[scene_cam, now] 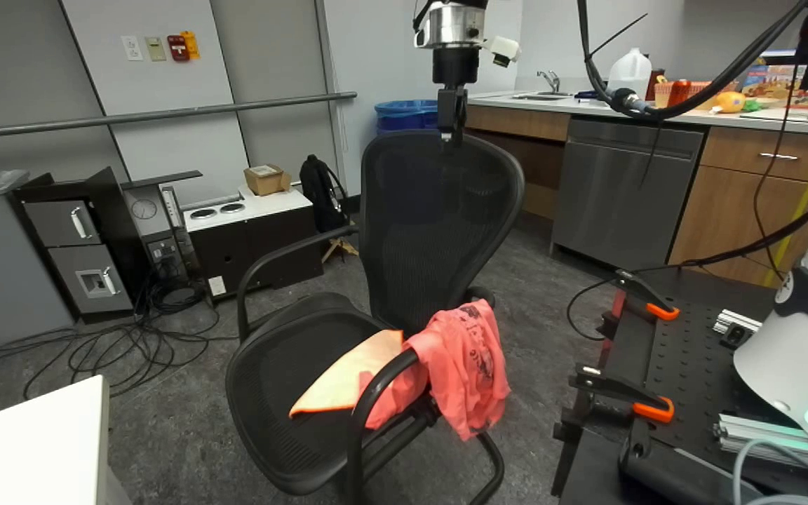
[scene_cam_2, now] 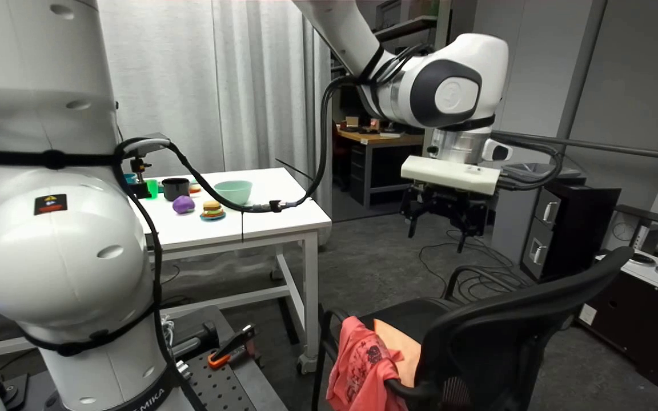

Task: Put the orange shirt on the backrest of the chair

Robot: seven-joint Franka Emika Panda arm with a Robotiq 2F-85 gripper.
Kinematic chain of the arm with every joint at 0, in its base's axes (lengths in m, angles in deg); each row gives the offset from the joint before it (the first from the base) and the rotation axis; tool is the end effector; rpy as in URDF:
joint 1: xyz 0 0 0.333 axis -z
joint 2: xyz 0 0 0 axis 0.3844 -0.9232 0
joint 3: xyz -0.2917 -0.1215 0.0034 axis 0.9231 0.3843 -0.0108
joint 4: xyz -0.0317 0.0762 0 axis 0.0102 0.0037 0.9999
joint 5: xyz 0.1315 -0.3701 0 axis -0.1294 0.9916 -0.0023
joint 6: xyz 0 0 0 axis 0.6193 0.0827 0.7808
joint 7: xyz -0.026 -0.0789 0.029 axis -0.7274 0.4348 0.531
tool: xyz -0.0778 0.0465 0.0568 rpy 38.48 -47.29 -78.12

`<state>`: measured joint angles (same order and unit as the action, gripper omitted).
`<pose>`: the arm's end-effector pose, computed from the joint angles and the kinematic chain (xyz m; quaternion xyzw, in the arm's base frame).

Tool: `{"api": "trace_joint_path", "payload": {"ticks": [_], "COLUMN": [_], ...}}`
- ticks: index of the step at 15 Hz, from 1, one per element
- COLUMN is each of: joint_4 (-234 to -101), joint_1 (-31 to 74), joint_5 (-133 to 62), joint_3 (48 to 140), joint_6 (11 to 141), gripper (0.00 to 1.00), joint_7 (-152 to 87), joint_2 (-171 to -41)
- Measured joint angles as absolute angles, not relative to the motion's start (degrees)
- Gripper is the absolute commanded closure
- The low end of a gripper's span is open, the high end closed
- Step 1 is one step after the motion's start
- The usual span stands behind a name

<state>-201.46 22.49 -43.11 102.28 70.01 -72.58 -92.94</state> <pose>0.5219 -0.1097 0.3497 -0.9844 -0.1731 0.0023 0.0310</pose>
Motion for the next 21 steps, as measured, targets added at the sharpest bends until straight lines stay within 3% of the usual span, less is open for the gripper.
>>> {"api": "trace_joint_path", "payload": {"ticks": [10,21], "joint_4": [-203.9,-205.2], "joint_1": [23.6,24.5], "joint_5": [-43.3,-43.2], "joint_3": [92.2,91.0], "joint_6": [70.5,71.2], "gripper": [0.0,0.0], "joint_7": [-73.1,-73.2], "joint_2": [-103.8,-105.0]}}
